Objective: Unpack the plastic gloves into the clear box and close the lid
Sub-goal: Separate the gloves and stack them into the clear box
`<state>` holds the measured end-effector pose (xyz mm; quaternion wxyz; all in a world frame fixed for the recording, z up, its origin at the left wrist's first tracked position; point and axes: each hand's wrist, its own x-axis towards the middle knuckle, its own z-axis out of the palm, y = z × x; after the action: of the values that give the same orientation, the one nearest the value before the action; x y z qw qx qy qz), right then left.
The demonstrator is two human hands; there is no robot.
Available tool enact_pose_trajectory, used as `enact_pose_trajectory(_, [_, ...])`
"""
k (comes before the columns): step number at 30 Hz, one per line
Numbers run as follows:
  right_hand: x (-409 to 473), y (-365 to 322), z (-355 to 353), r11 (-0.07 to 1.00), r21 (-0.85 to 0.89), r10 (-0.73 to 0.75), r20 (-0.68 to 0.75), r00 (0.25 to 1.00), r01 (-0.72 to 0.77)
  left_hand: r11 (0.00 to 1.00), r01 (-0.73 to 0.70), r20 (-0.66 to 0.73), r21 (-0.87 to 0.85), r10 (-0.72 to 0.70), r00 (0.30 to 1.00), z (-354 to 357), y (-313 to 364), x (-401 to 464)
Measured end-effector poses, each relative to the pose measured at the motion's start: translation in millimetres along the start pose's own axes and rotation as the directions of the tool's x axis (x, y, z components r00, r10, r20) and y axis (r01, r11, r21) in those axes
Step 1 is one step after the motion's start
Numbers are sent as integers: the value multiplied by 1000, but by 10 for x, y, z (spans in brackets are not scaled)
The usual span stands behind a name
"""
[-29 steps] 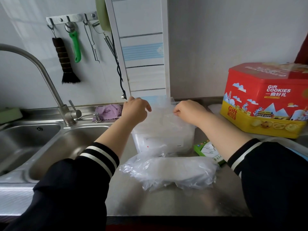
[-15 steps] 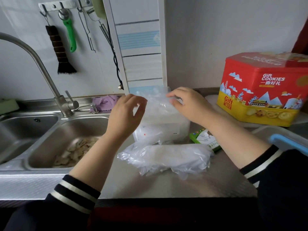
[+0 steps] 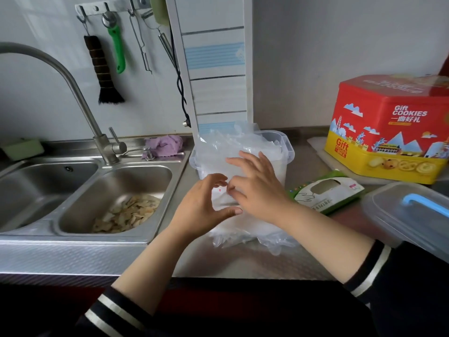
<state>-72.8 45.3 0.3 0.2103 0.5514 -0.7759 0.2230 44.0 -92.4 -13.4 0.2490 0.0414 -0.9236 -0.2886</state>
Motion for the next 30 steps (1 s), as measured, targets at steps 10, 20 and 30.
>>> enact_pose_trajectory(10, [200, 107, -590, 768, 513, 423, 44, 905, -384, 897, 159, -113, -412, -224, 968, -303, 177, 171])
enact_pose_trajectory(20, [613, 592, -727, 733, 404, 582, 43, 812, -547, 906, 227, -239, -357, -323, 916, -463, 207, 892])
enact_pose_trajectory(30, [707, 788, -591, 766, -95, 642, 73, 763, -636, 927, 375, -287, 29, -352, 891, -372, -65, 1503])
